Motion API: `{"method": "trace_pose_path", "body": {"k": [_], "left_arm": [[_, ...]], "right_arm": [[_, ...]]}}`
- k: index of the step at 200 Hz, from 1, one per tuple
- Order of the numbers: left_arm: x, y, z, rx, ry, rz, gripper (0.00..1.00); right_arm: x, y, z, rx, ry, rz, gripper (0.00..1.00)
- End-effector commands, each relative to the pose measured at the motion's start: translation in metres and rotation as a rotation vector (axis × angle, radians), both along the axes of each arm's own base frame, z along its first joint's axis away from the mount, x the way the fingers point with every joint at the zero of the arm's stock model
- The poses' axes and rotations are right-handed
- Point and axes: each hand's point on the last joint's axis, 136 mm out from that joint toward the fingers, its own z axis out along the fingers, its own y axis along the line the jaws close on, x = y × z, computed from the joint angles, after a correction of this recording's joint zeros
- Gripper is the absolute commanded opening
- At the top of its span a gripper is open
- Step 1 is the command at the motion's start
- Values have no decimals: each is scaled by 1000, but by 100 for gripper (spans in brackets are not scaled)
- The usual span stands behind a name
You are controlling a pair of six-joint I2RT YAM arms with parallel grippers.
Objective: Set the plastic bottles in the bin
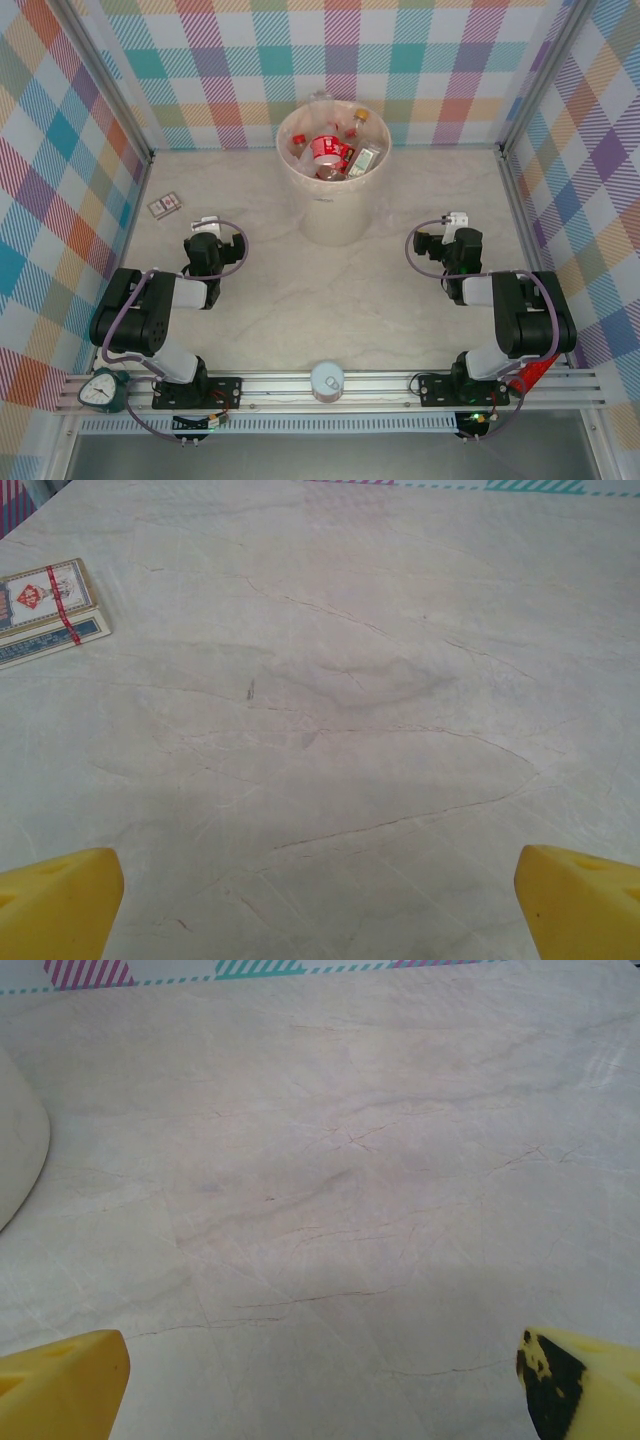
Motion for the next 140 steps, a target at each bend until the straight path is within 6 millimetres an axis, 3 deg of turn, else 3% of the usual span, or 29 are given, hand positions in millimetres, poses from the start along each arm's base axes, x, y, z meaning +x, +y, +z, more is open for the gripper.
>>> {"method": "trace_pose_path", "body": {"k": [1,140], "left_arm": [[3,-1,8,-5,-40,-15,100],[3,-1,8,-5,-40,-15,100]], "right_arm": [[5,0,12,15,-47,4,99],[6,1,11,16,-44,4,99]]}}
